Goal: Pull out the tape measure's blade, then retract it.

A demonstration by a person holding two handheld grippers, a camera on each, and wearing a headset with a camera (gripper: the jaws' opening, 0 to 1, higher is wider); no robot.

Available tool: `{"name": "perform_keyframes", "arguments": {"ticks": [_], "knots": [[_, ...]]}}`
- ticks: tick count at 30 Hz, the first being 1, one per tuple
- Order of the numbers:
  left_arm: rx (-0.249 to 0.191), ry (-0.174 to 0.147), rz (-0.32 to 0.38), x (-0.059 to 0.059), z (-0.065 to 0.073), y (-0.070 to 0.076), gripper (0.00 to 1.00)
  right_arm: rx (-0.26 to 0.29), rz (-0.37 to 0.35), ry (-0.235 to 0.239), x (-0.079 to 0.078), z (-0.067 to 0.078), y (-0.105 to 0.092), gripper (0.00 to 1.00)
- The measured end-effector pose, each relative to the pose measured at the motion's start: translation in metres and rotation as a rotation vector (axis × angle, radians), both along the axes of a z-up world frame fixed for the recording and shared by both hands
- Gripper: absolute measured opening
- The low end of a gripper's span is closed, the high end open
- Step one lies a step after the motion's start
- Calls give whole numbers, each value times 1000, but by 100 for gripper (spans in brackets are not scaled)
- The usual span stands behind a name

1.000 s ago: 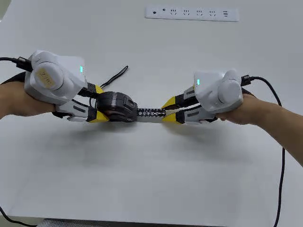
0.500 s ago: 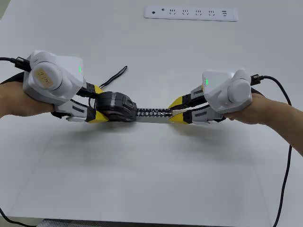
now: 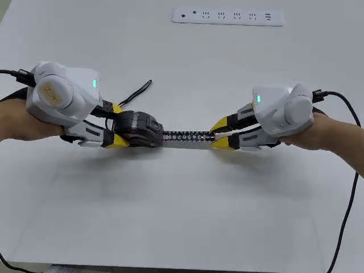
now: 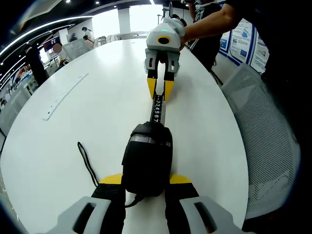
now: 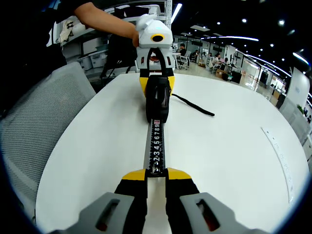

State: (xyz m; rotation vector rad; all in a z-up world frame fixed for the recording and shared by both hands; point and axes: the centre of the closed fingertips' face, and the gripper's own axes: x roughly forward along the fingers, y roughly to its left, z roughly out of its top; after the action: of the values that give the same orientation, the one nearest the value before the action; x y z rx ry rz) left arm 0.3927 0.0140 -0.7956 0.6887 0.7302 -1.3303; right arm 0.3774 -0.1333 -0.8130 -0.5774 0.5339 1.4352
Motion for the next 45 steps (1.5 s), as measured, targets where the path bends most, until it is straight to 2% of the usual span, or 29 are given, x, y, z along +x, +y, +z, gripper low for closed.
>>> {"name": "perform_keyframes", "arguments": {"ticks": [45], "knots": [[3,5,0,1,0,-1,28,-44,-23,4,-2,-1,-48,11]]}}
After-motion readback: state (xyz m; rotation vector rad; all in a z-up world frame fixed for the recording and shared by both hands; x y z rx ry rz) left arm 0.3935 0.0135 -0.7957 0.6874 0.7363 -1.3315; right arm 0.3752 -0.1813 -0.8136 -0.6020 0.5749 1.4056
